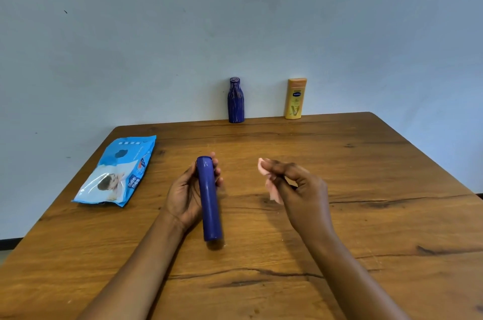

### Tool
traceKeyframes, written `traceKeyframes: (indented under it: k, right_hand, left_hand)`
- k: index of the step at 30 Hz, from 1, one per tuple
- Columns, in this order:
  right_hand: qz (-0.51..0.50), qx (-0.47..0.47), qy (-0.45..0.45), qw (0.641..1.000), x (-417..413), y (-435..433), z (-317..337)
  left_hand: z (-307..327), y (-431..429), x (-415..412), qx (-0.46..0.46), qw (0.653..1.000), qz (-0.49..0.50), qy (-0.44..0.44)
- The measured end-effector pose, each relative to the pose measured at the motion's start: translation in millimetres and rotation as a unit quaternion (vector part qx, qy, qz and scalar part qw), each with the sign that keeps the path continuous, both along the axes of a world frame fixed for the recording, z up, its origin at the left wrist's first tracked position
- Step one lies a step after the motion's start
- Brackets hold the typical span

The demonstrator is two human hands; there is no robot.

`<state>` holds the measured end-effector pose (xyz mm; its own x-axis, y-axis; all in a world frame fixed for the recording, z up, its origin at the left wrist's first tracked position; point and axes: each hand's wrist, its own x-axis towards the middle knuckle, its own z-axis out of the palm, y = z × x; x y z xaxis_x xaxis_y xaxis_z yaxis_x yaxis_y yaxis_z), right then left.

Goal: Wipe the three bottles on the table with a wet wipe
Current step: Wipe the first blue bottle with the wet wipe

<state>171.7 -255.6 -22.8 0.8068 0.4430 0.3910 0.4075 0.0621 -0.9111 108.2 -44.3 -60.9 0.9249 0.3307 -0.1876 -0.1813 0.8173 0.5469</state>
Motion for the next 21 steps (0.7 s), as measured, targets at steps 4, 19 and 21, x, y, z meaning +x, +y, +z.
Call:
traceKeyframes:
  k: [4,19,21]
  right_hand:
    - [0.006,-0.001,0.011,1.000,1,5,-2]
    - [0.032,-0.205,-0.313,0.927,-23,100,-22]
    - [0.059,-0.188,-0.314,0.929,-35,83,-29]
  left_hand:
    - [1,-1,0,0.000,1.000,0.012,-0.003]
    - [-7,2,-2,-0.032,0.999,0.008,-0.003]
    - [-4,1,-1,-0.008,1.000,0.008,0.004]
